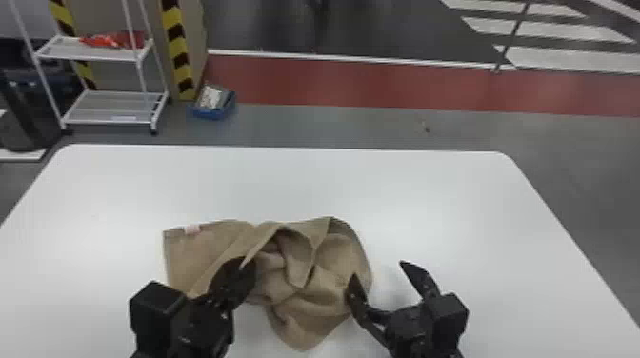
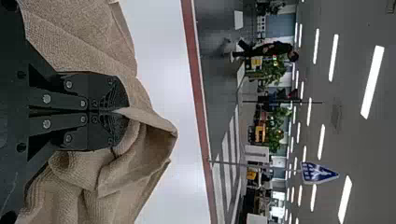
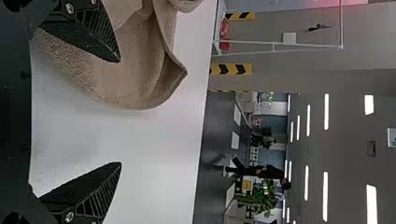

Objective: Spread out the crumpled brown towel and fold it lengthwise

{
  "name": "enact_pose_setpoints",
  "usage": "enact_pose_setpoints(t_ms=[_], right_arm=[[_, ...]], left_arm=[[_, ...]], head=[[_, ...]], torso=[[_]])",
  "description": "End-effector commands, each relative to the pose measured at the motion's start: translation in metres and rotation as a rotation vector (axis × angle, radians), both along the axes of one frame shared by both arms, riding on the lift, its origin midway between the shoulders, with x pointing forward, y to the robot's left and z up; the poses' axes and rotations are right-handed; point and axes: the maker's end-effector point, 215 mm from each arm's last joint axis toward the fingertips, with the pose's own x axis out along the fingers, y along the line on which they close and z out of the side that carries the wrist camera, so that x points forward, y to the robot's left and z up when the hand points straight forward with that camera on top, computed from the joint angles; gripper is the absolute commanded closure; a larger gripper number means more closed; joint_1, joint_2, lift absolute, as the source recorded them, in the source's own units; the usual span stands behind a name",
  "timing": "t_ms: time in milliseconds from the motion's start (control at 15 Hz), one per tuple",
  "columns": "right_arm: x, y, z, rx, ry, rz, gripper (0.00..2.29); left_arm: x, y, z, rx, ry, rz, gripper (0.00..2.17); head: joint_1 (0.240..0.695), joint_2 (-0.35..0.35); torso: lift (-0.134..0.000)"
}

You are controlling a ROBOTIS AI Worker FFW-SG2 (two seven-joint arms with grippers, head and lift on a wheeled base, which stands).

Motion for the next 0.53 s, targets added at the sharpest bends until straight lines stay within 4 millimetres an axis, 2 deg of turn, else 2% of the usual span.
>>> enact_pose_setpoints(t_ms=[0, 267, 467], right_arm=[[0.000, 0.017, -0.003, 0.018, 0.010, 0.034, 0.11], [0.000, 0.025, -0.004, 0.022, 0.020, 0.052, 0.18], [-0.001, 0.030, -0.014, 0.020, 0.065, 0.080, 0.56]], left_arm=[[0.000, 0.000, 0.000, 0.001, 0.000, 0.000, 2.15], [0.000, 0.000, 0.000, 0.001, 0.000, 0.000, 2.15], [0.001, 0.000, -0.001, 0.001, 0.000, 0.000, 2.15]], head=[[0.695, -0.100], [0.695, -0.068], [0.695, -0.062]], torso=[[-0.124], [-0.124], [-0.124]])
